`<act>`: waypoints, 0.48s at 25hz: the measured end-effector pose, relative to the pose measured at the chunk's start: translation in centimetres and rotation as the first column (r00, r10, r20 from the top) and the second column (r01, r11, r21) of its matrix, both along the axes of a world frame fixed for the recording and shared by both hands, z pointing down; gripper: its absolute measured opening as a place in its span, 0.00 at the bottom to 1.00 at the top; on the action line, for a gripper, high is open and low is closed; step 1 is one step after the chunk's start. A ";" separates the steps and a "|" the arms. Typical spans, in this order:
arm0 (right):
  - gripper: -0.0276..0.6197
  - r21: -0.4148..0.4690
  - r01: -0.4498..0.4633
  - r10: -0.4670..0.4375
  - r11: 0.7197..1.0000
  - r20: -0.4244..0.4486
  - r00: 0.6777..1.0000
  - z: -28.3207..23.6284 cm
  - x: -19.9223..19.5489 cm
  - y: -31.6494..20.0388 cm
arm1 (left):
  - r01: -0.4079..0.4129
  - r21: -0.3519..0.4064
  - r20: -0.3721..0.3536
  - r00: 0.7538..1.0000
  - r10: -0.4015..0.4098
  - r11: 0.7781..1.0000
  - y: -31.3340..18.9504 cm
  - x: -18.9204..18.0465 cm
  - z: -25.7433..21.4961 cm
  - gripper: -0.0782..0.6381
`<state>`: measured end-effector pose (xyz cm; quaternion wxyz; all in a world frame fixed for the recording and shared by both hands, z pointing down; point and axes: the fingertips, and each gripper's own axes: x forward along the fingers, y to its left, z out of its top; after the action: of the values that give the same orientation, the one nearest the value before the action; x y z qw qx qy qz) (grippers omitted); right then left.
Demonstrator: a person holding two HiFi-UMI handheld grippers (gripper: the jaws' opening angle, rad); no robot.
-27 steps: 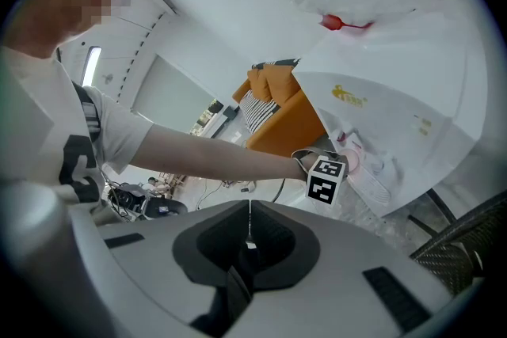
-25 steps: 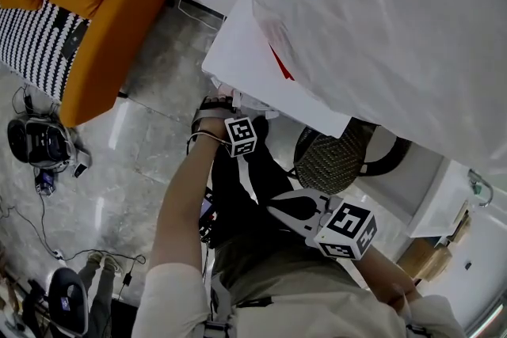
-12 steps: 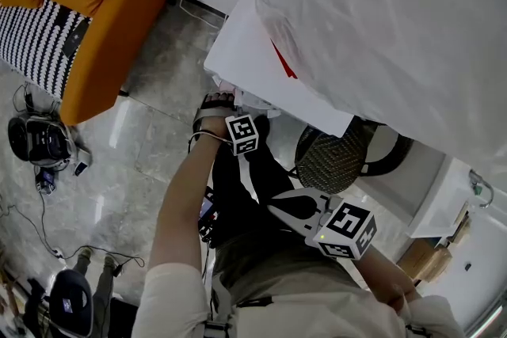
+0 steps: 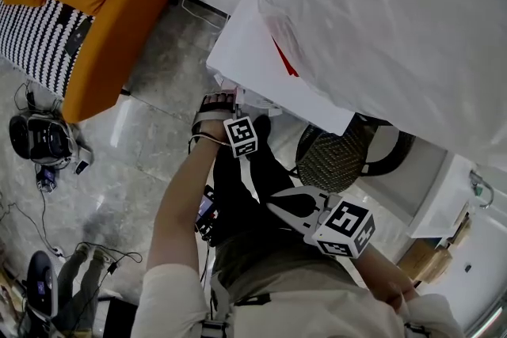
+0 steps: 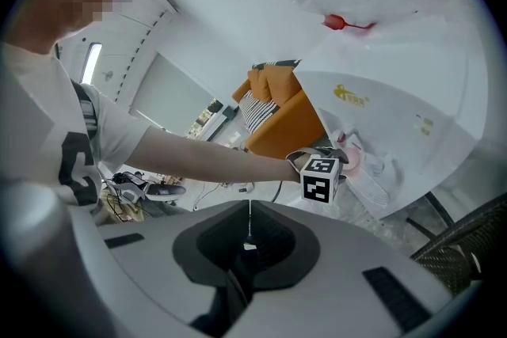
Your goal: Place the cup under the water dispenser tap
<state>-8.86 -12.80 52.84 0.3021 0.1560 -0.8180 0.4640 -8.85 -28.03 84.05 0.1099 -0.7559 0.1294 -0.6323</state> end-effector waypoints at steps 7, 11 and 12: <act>0.09 0.033 0.031 -0.031 0.999 -0.004 1.000 -0.5 -0.9 -0.2 | 0.058 0.017 -0.013 0.998 -0.058 0.998 0.4 -1.8 -1.7 0.46; 0.09 0.052 0.040 -0.041 0.998 0.009 0.999 -1.1 -1.8 -0.4 | 0.094 -0.002 -0.015 0.995 -0.094 0.996 0.9 -3.6 -2.6 0.49; 0.09 0.059 0.047 -0.048 0.997 0.010 0.999 -1.3 -1.9 -0.5 | 0.101 -0.002 -0.018 0.995 -0.101 0.995 0.9 -4.2 -3.0 0.49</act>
<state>-10.78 -13.29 51.50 0.3035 0.1427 -0.8365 0.4334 -13.02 -27.16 81.04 0.0761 -0.7540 0.1683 -0.6304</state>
